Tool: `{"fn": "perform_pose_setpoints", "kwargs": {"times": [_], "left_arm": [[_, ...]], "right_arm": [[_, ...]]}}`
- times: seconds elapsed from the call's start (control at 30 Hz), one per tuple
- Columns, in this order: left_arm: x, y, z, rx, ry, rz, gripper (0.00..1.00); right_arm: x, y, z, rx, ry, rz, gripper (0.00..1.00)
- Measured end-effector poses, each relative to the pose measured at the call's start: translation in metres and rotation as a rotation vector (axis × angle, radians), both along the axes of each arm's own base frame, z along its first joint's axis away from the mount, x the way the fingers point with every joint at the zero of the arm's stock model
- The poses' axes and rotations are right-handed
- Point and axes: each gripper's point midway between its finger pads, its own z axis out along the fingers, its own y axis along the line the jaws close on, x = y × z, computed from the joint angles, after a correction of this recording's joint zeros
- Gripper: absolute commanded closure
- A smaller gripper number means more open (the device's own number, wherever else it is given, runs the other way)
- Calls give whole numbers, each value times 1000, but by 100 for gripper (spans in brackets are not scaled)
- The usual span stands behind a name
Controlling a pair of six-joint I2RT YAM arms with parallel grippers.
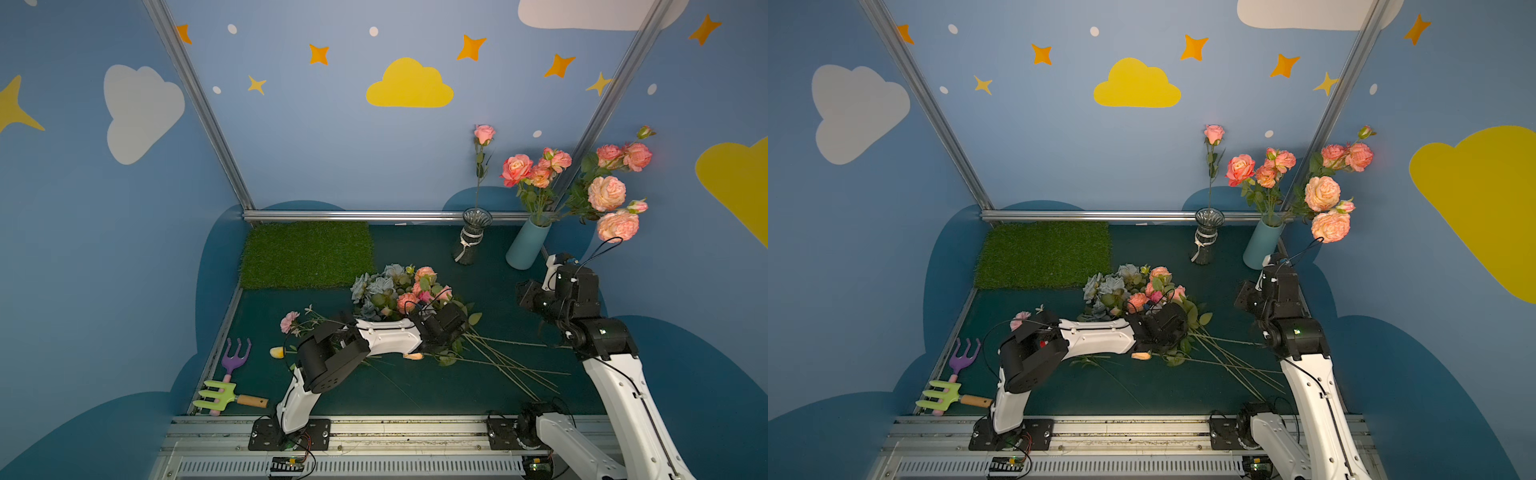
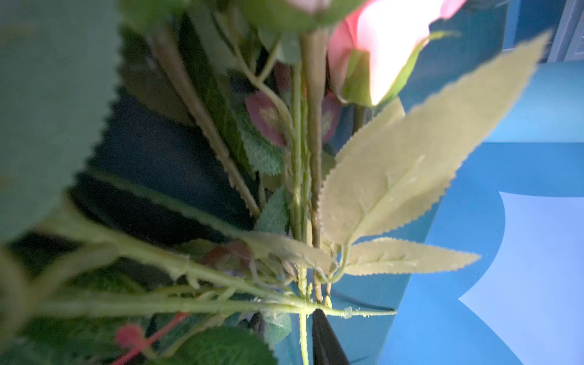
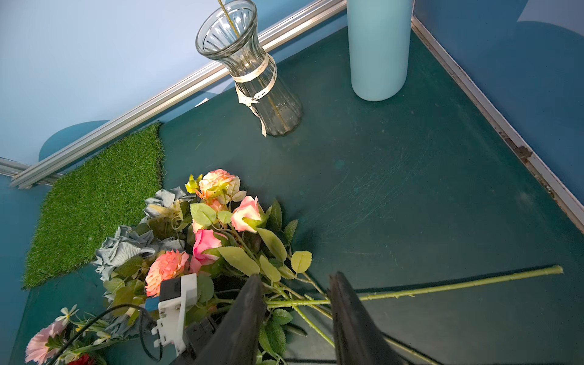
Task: Place the pink flowers into the vase
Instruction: Pick up the flower at the center of the board.
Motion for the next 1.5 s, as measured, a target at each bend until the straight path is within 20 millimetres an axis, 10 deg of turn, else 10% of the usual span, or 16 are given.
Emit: {"fn": "perform_pose_setpoints", "kwargs": {"times": [0.6, 0.93, 1.5], "left_arm": [[17, 8, -21, -28, 45, 51, 78], [27, 8, -16, -74, 39, 85, 98], [17, 14, 2, 29, -113, 65, 98]], "right_arm": [[0, 0, 0, 3, 0, -5, 62], [0, 0, 0, 6, 1, -7, 62], [-1, 5, -2, 16, 6, 22, 62]]}}
